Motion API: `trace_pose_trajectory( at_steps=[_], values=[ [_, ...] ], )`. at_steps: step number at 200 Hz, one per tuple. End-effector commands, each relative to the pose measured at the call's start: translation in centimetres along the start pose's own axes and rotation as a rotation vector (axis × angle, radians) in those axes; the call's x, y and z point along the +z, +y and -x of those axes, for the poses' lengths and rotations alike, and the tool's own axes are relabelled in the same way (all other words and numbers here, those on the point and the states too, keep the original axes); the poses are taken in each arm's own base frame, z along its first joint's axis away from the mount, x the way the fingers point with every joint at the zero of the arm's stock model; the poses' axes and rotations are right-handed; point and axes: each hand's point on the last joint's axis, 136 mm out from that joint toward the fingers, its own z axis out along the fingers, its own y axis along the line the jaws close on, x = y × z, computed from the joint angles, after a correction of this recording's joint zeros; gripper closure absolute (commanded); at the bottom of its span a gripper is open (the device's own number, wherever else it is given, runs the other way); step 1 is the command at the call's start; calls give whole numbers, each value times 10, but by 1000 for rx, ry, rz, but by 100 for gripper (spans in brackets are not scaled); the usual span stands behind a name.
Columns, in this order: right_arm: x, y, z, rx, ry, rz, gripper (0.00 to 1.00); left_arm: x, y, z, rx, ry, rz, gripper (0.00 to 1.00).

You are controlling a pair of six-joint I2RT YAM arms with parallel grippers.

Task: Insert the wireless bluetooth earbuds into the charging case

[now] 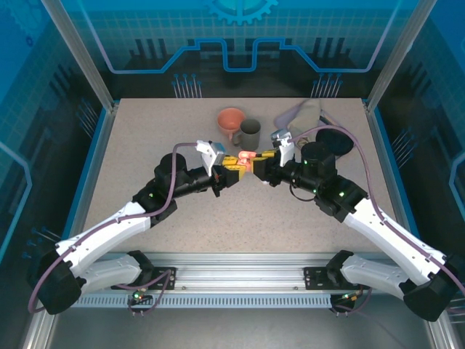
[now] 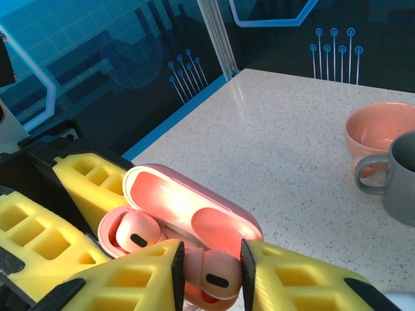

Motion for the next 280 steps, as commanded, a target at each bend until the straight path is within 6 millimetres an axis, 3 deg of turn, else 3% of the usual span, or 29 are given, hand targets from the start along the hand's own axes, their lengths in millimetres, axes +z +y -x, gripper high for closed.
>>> trace_pose_trajectory(
  at_steps=[1, 186, 280],
  values=[
    [0, 13, -6, 57, 51, 58, 68, -4, -13, 34, 59, -97, -35, 100],
    [-20, 29, 36, 150, 28, 119, 65, -8, -18, 45, 82, -159, -54, 100],
    [-17, 22, 35, 172, 61, 82, 64, -8, -20, 48, 86, -168, -62, 100]
  ],
)
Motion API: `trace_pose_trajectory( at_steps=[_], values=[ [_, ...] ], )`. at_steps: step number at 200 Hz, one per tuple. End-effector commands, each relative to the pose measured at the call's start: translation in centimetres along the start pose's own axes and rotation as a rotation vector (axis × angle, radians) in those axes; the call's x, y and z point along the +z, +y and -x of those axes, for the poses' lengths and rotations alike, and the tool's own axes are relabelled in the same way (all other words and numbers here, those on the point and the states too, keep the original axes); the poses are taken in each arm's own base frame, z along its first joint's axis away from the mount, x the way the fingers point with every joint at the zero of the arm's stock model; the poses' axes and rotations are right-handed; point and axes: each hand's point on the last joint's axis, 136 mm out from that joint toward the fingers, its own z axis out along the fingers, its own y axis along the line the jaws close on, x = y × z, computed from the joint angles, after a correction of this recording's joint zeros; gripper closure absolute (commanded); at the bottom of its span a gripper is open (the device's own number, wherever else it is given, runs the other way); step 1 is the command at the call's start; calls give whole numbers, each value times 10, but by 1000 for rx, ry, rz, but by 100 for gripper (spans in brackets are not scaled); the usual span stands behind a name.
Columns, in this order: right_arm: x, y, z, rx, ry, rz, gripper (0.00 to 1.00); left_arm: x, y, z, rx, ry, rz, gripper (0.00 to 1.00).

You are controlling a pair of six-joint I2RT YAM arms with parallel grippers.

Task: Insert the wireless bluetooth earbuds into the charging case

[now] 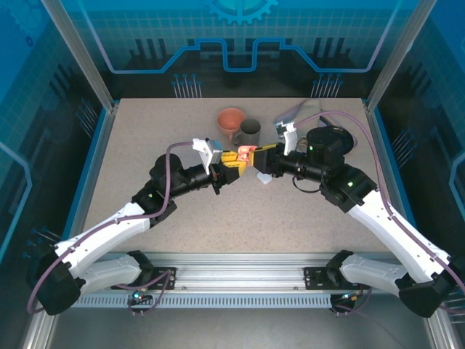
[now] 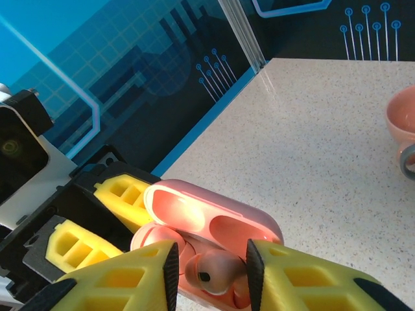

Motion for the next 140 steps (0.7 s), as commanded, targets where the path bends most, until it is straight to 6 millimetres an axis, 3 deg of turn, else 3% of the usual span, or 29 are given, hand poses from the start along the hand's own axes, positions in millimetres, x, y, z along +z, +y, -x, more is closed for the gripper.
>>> trace_pose_trajectory(
  at_steps=[1, 93, 140],
  values=[
    [-5, 3, 4, 22, 14, 7, 64, -3, -10, 23, 41, -67, -28, 100],
    [-11, 3, 5, 43, -1, 25, 62, -2, -9, 21, 38, -59, -28, 100],
    [-24, 3, 15, 10, -43, 6, 45, -2, -9, 20, 41, -57, -25, 100]
  ],
)
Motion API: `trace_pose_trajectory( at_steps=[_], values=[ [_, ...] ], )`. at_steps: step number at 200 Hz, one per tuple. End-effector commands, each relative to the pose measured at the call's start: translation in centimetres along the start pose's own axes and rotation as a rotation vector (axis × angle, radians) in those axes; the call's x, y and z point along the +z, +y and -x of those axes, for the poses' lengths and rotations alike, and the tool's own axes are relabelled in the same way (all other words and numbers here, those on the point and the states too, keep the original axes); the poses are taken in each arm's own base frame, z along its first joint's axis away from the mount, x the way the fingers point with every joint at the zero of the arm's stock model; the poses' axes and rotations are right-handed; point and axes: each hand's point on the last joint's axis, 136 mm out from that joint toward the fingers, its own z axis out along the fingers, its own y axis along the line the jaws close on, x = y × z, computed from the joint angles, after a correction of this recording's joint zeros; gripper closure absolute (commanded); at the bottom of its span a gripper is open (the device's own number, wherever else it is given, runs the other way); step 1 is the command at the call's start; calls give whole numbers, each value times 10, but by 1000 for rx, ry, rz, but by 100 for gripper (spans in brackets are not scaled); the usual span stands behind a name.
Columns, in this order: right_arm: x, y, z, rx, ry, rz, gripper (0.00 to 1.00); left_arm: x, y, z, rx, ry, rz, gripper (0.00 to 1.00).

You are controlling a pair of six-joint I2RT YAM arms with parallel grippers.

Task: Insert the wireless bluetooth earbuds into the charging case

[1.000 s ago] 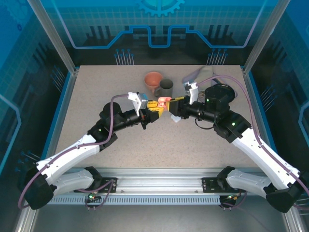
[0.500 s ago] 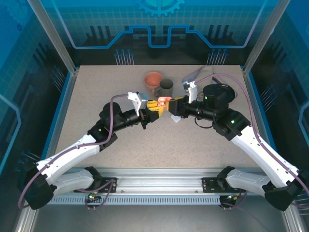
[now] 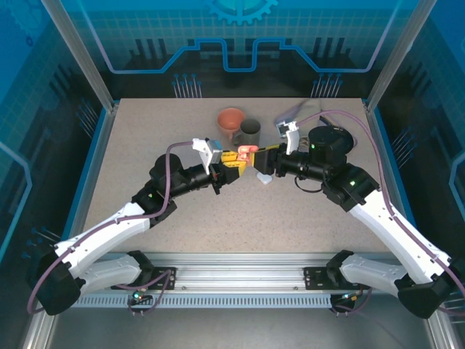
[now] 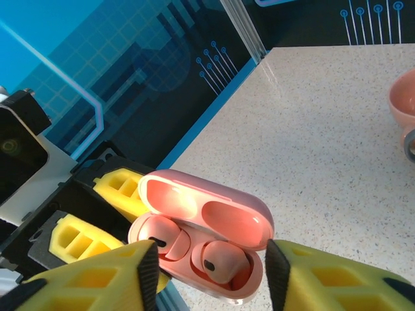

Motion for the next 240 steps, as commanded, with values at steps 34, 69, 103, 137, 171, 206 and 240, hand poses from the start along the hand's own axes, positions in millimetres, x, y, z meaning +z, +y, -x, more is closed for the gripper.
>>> trace_pose_trajectory(
  at_steps=[34, 69, 103, 137, 171, 206, 240],
  values=[
    [-39, -6, 23, -70, -85, -30, 31, -3, -11, 23, 45, -64, -31, 100],
    [-44, -9, 24, -104, -77, 101, 0, -5, -15, 25, 53, -70, -51, 100],
    [-26, 0, 20, -96, 16, 264, 0, -6, -17, 27, 57, -73, -58, 100],
    [-10, 10, 19, -109, 63, 354, 0, -7, -17, 26, 56, -70, -56, 100],
    [-2, 22, 17, -119, 87, 425, 0, -6, -16, 25, 54, -64, -54, 100],
    [-3, 33, 19, -137, 82, 468, 1, -6, -17, 25, 54, -62, -54, 100],
    [-7, 38, 20, -144, 84, 486, 7, -6, -15, 25, 55, -62, -47, 100]
  ],
)
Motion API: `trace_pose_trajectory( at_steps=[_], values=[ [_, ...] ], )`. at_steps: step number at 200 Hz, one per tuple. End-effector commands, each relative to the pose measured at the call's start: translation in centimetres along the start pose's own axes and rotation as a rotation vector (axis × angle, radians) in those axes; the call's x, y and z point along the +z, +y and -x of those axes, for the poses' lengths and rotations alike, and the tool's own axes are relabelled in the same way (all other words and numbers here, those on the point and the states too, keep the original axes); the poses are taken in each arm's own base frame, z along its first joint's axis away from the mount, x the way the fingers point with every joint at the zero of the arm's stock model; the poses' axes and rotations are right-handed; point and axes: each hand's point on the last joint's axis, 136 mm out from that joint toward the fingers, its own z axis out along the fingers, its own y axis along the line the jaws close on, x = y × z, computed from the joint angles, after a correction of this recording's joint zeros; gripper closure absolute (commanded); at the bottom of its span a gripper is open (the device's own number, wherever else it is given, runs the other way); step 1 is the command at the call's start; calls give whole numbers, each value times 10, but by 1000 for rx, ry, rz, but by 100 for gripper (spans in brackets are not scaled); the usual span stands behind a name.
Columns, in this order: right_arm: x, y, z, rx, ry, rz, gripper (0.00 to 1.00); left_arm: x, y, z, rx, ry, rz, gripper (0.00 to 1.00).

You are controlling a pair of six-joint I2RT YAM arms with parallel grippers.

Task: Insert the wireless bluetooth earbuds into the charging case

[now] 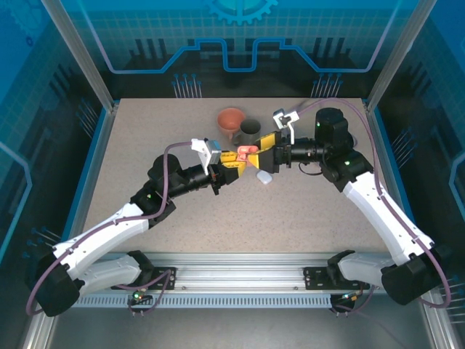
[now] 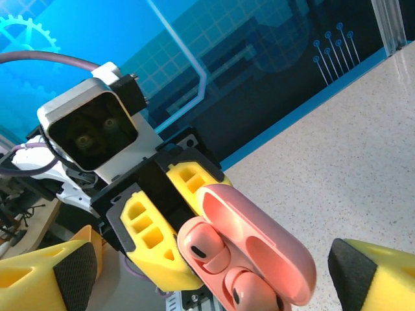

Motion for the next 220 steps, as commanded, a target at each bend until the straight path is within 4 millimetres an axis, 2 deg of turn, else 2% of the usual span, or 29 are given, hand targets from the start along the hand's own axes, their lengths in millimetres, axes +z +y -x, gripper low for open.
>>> trace_pose_trajectory(
  at_steps=[1, 41, 75, 140, 169, 198, 220],
  values=[
    [-1, 22, 11, -57, -10, 66, 7, -3, -11, 21, 49, -52, -34, 100],
    [-3, 30, 6, -48, 15, 102, 17, -3, -10, 20, 52, -48, -26, 100],
    [-6, 32, 2, -56, 21, 91, 21, -2, -8, 19, 49, -43, -20, 100],
    [-15, 38, 1, -111, -9, 46, 22, 0, -7, 17, 44, -34, -18, 100],
    [-18, 30, -5, -112, 4, -11, 21, 1, -7, 17, 42, -34, -20, 100],
    [-31, 20, -9, -212, 18, -121, 17, -1, -9, 18, 52, -34, -25, 100],
    [-39, 20, -13, -291, 30, -125, 15, -5, -12, 16, 83, -16, -30, 100]
  ],
)
